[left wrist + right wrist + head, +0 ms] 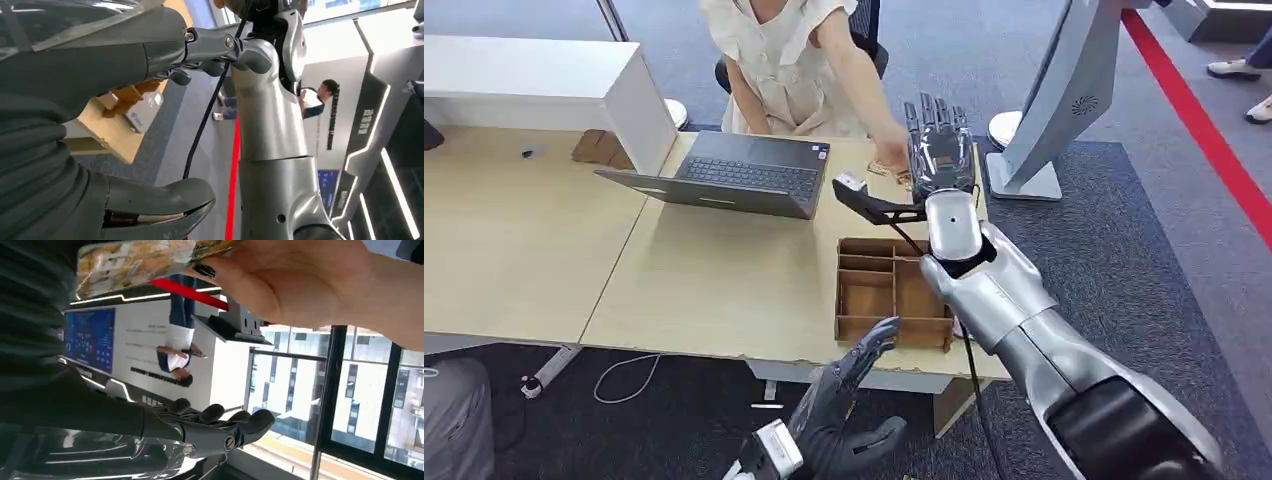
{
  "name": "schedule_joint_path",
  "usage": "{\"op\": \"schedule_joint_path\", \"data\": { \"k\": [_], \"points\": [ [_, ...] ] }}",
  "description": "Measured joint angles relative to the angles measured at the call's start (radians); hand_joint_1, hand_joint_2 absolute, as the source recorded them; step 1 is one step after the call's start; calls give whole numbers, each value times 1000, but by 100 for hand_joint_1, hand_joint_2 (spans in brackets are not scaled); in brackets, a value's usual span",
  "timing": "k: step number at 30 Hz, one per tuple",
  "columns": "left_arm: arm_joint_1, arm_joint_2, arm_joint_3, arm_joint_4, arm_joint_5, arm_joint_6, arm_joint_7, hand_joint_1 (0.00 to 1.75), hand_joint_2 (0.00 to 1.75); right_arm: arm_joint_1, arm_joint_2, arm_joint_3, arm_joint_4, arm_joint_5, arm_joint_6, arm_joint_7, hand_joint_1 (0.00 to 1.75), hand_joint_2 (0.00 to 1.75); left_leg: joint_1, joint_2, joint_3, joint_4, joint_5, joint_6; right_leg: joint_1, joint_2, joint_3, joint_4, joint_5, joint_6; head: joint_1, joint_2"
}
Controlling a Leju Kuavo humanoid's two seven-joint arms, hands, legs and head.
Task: Pass the card to the sensor for recognition and then transmit it.
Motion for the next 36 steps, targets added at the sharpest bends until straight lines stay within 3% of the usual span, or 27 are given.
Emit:
{"op": "schedule_joint_path", "data": {
  "k": [15,36],
  "points": [
    [-9,-7,-6,17,3,16,-6,0,175,45,-42,-10,-90,18,2,-22,0,175,0,0,0,0,0,0,0,0,0,0,0,0,0,0],
    [-17,-7,-19,18,10,33,-3,0,175,58,-53,-24,-126,28,15,-33,0,175,0,0,0,0,0,0,0,0,0,0,0,0,0,0]
  ]
}}
